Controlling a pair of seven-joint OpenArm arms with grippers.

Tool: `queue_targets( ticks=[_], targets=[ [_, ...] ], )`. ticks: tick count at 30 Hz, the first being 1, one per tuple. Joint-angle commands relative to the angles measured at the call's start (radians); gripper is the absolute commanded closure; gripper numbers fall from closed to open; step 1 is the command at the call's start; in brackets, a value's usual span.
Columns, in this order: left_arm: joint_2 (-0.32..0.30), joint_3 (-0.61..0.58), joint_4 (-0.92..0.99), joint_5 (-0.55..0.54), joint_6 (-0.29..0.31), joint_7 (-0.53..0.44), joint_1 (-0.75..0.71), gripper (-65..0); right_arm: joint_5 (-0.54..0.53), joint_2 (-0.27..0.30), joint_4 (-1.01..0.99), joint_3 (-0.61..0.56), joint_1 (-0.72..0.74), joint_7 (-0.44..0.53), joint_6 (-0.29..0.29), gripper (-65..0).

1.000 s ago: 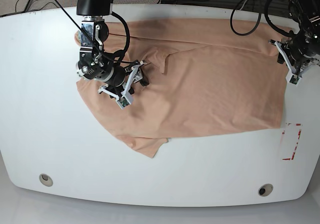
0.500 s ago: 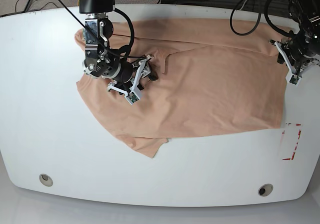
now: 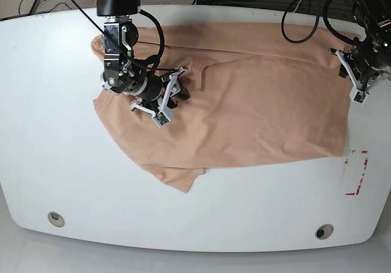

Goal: Layout the t-shirt on the table in an organized manner, then fold the t-shirt properly
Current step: 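Pull the sleeve fabric outward with the right gripper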

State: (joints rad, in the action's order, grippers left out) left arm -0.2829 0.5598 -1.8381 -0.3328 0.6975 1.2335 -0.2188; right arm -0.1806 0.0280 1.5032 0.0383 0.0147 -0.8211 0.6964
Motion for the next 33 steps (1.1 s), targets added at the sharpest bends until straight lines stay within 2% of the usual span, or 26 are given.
queue_targets(
  ticks=[1,4,33],
  targets=[
    [-0.014,0.004,-0.015,-0.004,0.001,-0.014,0.006,-16.0,-0.009,0.003,0.017,0.001,0.018,0.013,0.002,-6.2],
    [-0.014,0.004,-0.015,-0.004,0.001,-0.014,0.006,-16.0,-0.006,0.005,0.015,0.001,0.029,0.013,0.002,0.0],
    [-0.014,0.004,-0.015,-0.004,0.001,-0.014,0.003,-16.0,-0.003,0.028,0.038,0.002,0.115,0.007,0.002,-0.6]
  ],
)
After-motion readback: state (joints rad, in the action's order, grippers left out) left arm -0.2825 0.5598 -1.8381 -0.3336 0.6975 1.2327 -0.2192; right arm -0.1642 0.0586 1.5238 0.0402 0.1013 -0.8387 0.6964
